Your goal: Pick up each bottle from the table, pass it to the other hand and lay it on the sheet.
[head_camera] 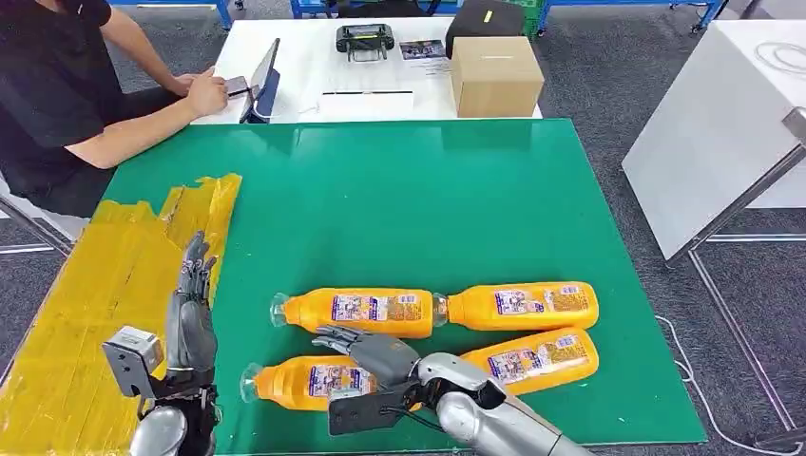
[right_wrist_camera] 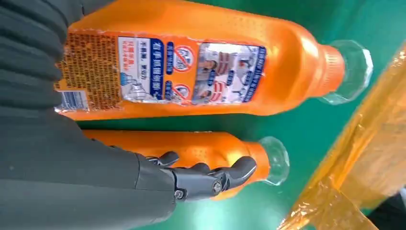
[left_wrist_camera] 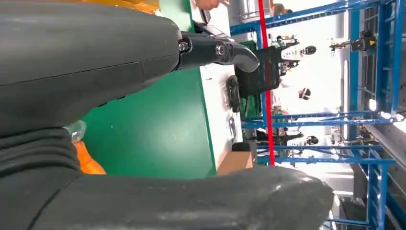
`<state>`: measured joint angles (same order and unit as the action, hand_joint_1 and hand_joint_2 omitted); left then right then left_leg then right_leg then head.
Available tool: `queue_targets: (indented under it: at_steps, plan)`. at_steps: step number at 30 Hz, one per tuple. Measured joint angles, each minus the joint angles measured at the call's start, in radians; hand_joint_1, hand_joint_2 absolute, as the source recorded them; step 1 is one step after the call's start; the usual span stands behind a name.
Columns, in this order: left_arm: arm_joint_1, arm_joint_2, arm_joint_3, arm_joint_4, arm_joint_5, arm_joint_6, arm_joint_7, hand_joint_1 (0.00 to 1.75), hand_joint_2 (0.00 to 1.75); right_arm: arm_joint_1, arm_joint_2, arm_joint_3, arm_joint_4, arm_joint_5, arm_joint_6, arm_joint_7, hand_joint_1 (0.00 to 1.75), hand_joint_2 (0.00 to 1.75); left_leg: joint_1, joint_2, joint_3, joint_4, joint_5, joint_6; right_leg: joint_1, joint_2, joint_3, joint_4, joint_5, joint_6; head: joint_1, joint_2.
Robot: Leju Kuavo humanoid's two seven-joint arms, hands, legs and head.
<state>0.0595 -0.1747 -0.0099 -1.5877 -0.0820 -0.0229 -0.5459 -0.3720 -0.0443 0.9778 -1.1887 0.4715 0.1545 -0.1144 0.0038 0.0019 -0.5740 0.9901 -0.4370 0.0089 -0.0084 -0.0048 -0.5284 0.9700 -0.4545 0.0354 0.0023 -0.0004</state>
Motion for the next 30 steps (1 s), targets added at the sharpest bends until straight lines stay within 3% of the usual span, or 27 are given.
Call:
queue_targets:
  at_steps: [7, 23, 24, 25, 30]
  plan:
    - [0.0, -0.001, 0.014, 0.005, 0.001, -0.002, -0.002, 0.0, 0.0, -0.026, -0.014, 0.042, 0.024, -0.009, 0.009, 0.005, 0.0, 1.75, 0.0, 0.0, 0.0, 0.0, 0.0, 0.0, 0.0, 0.0, 0.0, 0.0, 0.0, 0.0, 0.0, 0.0]
    - [-0.008, -0.005, 0.02, 0.025, 0.043, -0.018, -0.013, 0.0, 0.0, -0.268, -0.164, 0.32, 0.037, -0.076, 0.231, 0.111, 0.0, 1.75, -0.002, 0.0, 0.003, 0.001, 0.0, 0.0, -0.003, 0.0, 0.002, 0.0, 0.001, 0.001, 0.0, 0.0]
    - [-0.009, -0.005, 0.02, 0.027, 0.047, -0.019, -0.013, 0.0, 0.0, -0.281, -0.169, 0.333, 0.032, -0.088, 0.249, 0.116, 0.63, 1.75, -0.002, 0.0, 0.003, 0.001, 0.0, 0.0, -0.003, 0.0, 0.002, 0.0, 0.001, 0.001, 0.0, 0.0]
    - [-0.01, -0.005, 0.02, 0.03, 0.053, -0.02, -0.013, 0.0, 0.0, -0.299, -0.177, 0.349, 0.026, -0.102, 0.27, 0.122, 1.75, 1.75, -0.002, 0.0, 0.003, 0.001, 0.0, 0.001, -0.003, 0.0, 0.002, 0.0, 0.001, 0.001, 0.0, 0.0]
    - [-0.014, -0.006, 0.02, 0.039, 0.075, -0.02, -0.014, 0.0, 0.0, -0.375, -0.217, 0.435, -0.021, -0.155, 0.33, 0.159, 1.75, 1.75, -0.002, 0.0, 0.002, 0.001, 0.001, 0.001, -0.003, 0.0, 0.002, 0.0, 0.001, 0.001, 0.0, 0.0]
